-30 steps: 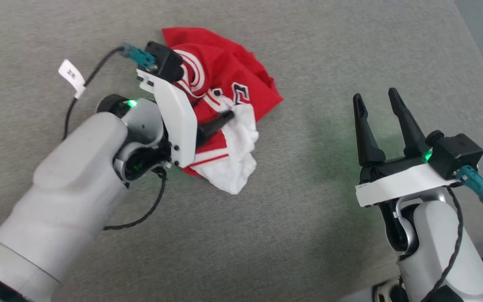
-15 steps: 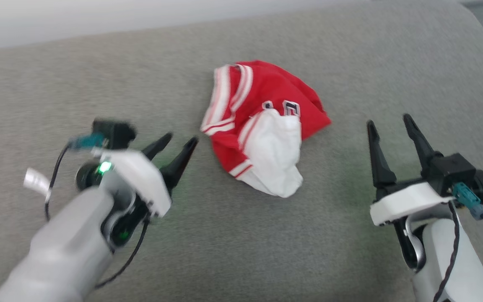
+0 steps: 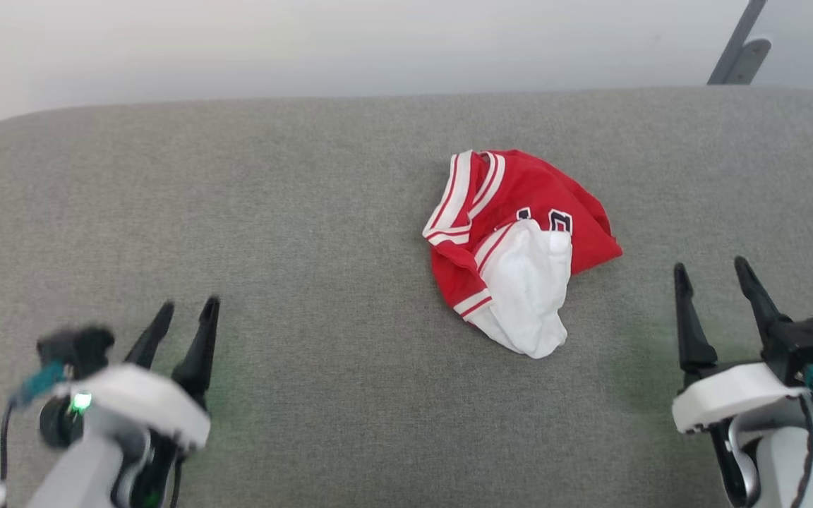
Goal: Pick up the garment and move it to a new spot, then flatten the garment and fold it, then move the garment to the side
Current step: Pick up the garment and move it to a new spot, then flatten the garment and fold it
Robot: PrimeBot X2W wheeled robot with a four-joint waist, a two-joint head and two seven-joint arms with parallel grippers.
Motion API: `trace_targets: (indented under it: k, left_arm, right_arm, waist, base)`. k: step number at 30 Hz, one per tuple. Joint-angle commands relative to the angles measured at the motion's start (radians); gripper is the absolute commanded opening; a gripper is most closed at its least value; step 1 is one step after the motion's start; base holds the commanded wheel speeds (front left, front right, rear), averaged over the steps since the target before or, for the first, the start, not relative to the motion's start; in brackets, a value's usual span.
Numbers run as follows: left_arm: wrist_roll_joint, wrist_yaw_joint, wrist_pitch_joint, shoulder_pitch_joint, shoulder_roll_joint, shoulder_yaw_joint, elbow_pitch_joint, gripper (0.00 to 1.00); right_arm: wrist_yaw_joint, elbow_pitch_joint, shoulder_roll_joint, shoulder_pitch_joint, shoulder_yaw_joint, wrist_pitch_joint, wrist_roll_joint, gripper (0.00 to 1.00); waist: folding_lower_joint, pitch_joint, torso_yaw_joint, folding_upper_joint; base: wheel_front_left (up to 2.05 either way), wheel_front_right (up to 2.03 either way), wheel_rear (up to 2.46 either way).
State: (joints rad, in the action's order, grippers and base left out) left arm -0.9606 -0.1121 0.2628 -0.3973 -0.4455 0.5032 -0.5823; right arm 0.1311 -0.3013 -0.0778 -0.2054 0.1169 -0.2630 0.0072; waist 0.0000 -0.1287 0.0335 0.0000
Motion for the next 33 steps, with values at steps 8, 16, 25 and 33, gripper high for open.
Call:
trace_targets:
  k: [8, 16, 25, 33]
  left_arm:
    - [0.439, 0.041, 0.002, 0.33, 0.116, -0.366, 0.301, 1.0]
    - [0.666, 0.001, 0.002, 0.438, 0.197, -0.517, 0.449, 1.0]
    - [0.718, -0.016, 0.002, 0.455, 0.251, -0.571, 0.445, 1.0]
    - [0.722, -0.02, 0.003, 0.461, 0.264, -0.564, 0.452, 1.0]
  right_arm:
    - [-0.001, 0.042, -0.008, 0.066, 0.041, -0.002, 0.013, 1.0]
    - [-0.001, 0.094, 0.003, 0.09, 0.052, -0.002, 0.023, 1.0]
    - [-0.001, 0.088, 0.012, 0.091, 0.04, -0.002, 0.027, 1.0]
    - [-0.001, 0.085, 0.016, 0.083, 0.034, -0.002, 0.024, 1.0]
  waist:
    - [0.0, 0.045, 0.005, 0.0]
    - [0.0, 0.057, 0.0, 0.0]
    - [0.0, 0.062, -0.004, 0.0]
    - [0.0, 0.059, -0.005, 0.0]
  base:
    - [0.0, 0.0, 0.0]
    - [0.0, 0.0, 0.0]
    - [0.0, 0.0, 0.0]
    - [0.0, 0.0, 0.0]
